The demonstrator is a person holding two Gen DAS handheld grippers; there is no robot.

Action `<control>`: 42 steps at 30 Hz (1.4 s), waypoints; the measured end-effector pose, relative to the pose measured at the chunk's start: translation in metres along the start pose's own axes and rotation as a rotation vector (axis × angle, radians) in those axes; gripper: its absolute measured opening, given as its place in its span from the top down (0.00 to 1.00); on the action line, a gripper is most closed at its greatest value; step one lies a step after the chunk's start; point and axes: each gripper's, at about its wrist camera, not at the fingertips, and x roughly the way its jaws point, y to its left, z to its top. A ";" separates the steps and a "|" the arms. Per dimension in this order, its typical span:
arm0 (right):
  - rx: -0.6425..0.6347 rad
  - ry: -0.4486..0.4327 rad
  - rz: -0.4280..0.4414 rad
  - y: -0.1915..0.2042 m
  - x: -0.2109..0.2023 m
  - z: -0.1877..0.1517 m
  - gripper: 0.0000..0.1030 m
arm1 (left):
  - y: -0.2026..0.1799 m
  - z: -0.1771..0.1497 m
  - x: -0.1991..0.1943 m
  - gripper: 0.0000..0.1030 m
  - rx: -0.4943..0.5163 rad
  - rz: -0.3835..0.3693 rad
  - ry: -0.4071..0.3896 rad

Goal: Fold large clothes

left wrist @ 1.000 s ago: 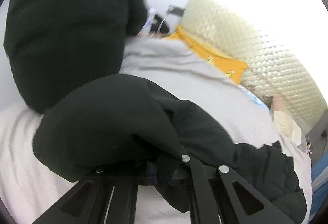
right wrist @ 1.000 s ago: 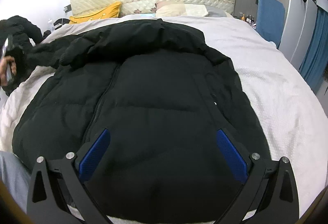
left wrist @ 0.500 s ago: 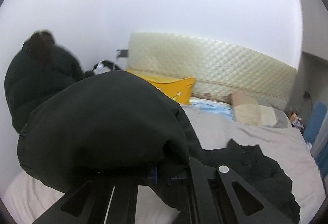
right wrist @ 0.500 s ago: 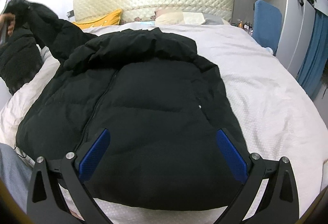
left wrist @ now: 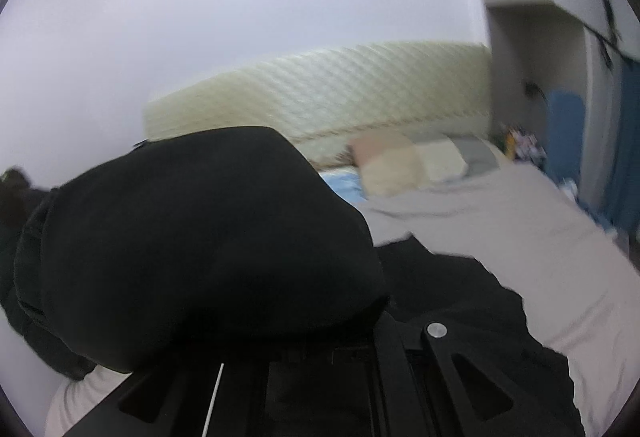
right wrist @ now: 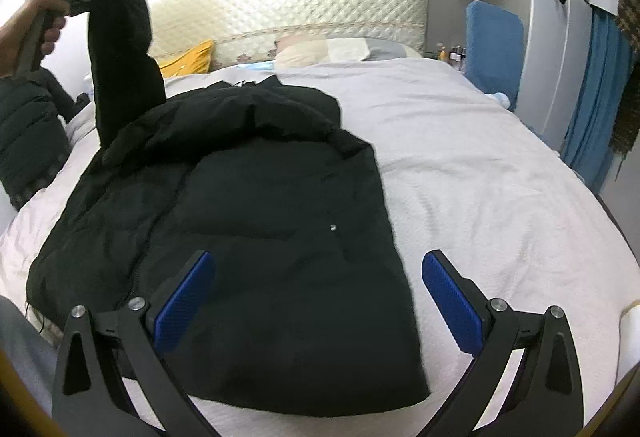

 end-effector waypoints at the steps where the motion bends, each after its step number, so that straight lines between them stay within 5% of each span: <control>1: 0.009 -0.001 0.001 -0.003 0.001 0.001 0.00 | -0.022 -0.002 0.007 0.95 0.037 -0.006 0.014; 9: 0.095 -0.001 0.024 -0.034 0.007 0.003 0.00 | -0.181 -0.050 0.049 0.93 0.343 -0.036 0.067; 17: 0.129 0.013 0.034 -0.056 0.024 0.002 0.00 | -0.240 -0.117 0.104 0.88 0.433 -0.100 0.192; 22: 0.134 0.039 0.046 -0.063 0.038 0.002 0.00 | -0.230 -0.121 0.093 0.86 0.352 -0.156 0.181; 28: 0.079 -0.033 0.043 -0.048 0.033 0.013 0.00 | -0.168 -0.133 0.052 0.76 0.173 -0.297 0.198; 33: -0.021 -0.074 0.063 -0.013 0.038 0.023 0.00 | -0.125 -0.152 0.027 0.36 0.117 -0.363 0.168; 35: -0.067 -0.061 0.077 0.001 0.046 0.029 0.00 | -0.108 -0.154 0.016 0.28 0.103 -0.361 0.138; 39: -0.104 -0.063 0.105 0.029 0.067 0.058 0.00 | -0.072 -0.141 0.021 0.28 0.023 -0.388 0.131; 42: -0.121 -0.097 0.120 0.045 0.091 0.090 0.07 | -0.054 -0.128 0.044 0.28 -0.029 -0.328 0.133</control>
